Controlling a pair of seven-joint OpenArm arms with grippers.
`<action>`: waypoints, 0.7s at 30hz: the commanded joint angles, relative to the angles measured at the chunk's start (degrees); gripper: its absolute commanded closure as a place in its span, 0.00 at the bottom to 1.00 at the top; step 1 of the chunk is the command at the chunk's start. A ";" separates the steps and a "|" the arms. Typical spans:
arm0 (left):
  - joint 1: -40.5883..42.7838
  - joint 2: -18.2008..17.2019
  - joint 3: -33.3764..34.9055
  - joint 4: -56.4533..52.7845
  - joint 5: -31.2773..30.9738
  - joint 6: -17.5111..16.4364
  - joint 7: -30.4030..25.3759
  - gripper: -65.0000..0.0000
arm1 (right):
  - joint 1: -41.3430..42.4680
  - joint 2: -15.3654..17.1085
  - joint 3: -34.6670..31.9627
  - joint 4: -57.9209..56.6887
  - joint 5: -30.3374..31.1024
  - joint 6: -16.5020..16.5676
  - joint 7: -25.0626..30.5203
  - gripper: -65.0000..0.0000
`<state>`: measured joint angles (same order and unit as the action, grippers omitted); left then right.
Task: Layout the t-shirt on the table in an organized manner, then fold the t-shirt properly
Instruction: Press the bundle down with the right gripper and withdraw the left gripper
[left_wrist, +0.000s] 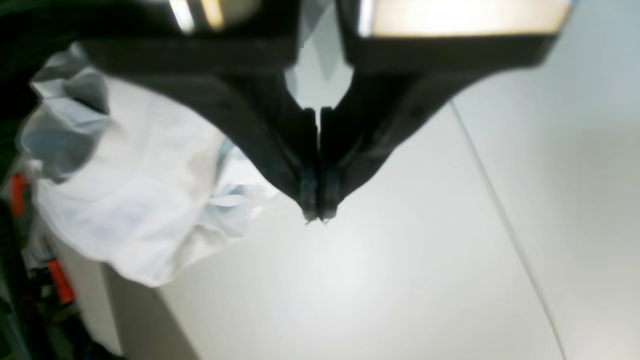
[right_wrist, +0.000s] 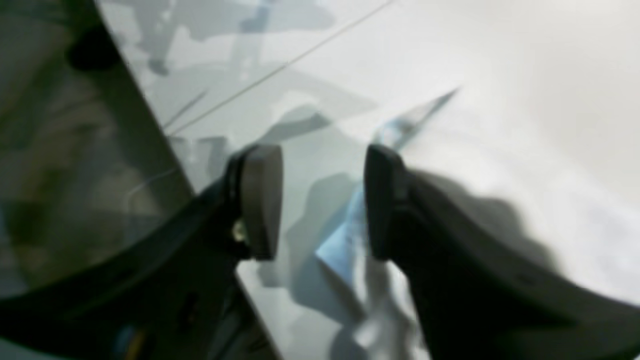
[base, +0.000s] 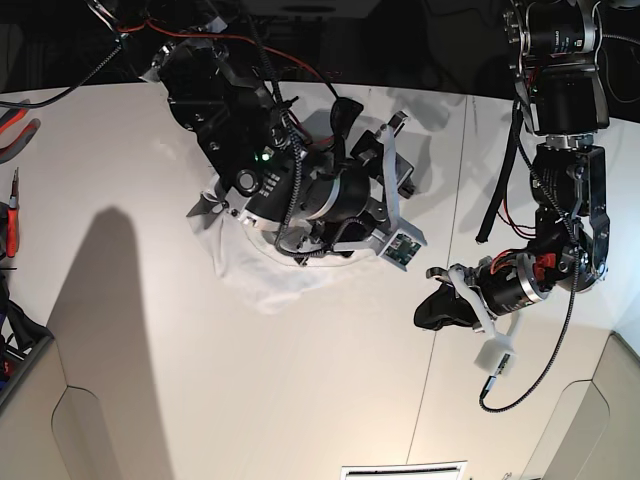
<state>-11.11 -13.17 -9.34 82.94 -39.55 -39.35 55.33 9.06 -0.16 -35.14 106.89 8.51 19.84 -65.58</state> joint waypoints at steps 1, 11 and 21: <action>-1.27 -0.55 -0.11 1.07 -0.83 -0.65 -1.62 1.00 | 0.92 -0.61 0.20 2.80 -1.36 0.11 0.90 0.64; -1.22 -4.61 -0.44 1.07 -2.16 -0.65 -2.78 1.00 | 0.92 -0.44 11.65 9.92 -15.19 -8.81 5.14 1.00; -0.66 -0.50 -1.20 1.05 -30.69 -0.65 6.71 1.00 | 0.63 3.48 39.54 0.52 19.41 0.55 3.30 1.00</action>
<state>-10.39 -13.43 -10.48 82.98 -68.64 -39.48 63.09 8.60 3.38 4.56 106.37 27.86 20.47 -63.79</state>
